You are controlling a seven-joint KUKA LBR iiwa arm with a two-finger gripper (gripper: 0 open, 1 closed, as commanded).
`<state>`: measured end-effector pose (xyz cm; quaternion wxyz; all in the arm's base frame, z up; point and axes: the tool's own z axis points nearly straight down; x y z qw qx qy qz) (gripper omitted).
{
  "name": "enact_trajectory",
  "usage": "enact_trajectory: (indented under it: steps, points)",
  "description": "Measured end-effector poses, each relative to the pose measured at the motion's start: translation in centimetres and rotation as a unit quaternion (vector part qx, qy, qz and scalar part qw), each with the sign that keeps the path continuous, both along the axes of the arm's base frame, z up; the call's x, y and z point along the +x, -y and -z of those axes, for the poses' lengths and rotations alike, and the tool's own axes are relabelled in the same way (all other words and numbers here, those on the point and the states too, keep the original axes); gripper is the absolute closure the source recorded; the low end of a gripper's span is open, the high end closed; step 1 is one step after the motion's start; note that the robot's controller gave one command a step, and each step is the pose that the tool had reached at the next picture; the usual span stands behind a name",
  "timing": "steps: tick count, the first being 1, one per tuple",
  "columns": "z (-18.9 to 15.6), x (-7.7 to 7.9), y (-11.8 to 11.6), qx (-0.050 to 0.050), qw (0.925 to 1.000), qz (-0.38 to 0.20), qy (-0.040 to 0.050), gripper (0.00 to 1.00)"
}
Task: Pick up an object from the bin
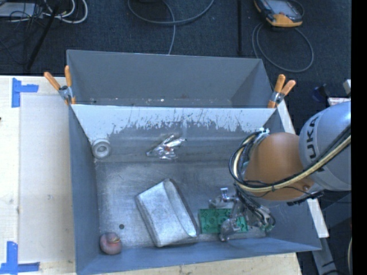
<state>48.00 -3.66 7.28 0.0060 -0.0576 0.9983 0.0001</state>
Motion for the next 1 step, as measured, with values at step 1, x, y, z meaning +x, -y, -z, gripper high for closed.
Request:
enact_trajectory:
  steps: [1]
  points:
    - [-18.82, -0.06, 2.96, -0.002, 0.9978, -0.066, -0.0022, 1.0]
